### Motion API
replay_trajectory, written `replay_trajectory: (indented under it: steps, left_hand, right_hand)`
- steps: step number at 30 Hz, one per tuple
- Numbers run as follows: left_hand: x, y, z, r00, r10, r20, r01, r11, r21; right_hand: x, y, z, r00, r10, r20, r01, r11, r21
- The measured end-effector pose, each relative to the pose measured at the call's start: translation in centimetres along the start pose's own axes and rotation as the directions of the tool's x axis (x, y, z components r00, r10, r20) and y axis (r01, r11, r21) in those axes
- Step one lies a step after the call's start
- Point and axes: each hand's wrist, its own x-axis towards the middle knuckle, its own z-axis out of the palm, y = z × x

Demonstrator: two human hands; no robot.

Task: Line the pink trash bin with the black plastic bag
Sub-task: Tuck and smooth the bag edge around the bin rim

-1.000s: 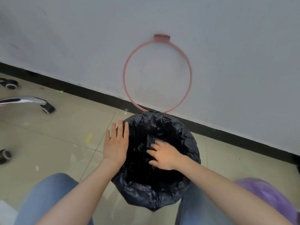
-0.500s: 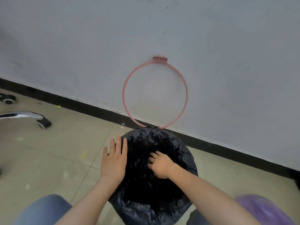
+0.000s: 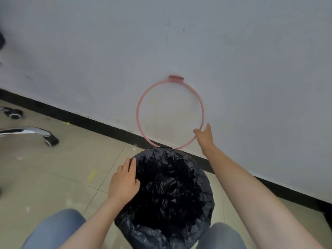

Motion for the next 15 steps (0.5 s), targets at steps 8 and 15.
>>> replay_trajectory:
  steps: [8, 15]
  left_hand:
    - [0.0, 0.2, 0.2, 1.0, -0.026, -0.014, 0.025, 0.998, -0.062]
    - [-0.4, 1.0, 0.0, 0.997, -0.072, 0.01, 0.073, 0.995, -0.072]
  right_hand:
    - [2.2, 1.2, -0.6, 0.982, 0.147, 0.114, -0.182, 0.891, 0.415]
    - [-1.2, -1.7, -4.7, 0.972, -0.236, -0.017, 0.229, 0.916, 0.328]
